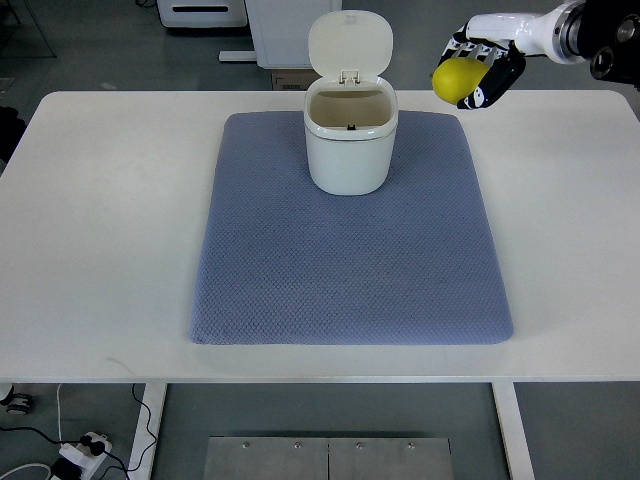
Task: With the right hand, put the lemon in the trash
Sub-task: 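Carry the lemon with the right hand over the open white bin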
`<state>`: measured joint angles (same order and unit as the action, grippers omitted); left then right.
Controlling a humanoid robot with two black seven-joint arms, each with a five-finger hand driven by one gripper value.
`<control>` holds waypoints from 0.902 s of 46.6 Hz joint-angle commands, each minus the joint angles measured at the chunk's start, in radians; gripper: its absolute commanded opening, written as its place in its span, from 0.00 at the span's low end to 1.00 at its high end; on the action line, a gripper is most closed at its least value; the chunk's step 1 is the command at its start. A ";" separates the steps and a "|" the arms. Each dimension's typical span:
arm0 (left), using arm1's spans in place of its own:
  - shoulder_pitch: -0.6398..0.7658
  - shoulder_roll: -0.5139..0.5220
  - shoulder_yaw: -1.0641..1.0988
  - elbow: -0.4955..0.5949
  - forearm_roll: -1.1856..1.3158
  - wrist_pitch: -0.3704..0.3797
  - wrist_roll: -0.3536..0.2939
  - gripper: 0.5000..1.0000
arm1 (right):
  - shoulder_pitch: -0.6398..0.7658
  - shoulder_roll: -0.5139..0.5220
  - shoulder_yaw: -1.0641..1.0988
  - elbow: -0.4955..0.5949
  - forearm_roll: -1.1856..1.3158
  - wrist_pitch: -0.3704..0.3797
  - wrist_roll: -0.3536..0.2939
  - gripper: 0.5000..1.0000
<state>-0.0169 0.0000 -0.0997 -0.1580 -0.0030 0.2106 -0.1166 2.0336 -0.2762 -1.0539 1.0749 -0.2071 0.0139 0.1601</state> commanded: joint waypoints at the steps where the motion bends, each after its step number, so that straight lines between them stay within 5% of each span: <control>1: 0.000 0.000 0.000 0.000 0.000 0.000 0.000 1.00 | 0.002 0.023 0.008 -0.019 0.018 0.001 -0.008 0.00; 42: 0.000 0.000 0.000 0.000 0.000 0.000 0.000 1.00 | -0.058 0.230 0.155 -0.190 0.031 0.012 -0.131 0.00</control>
<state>-0.0166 0.0000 -0.0997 -0.1580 -0.0030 0.2106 -0.1165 1.9813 -0.0582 -0.9011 0.8985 -0.1765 0.0256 0.0312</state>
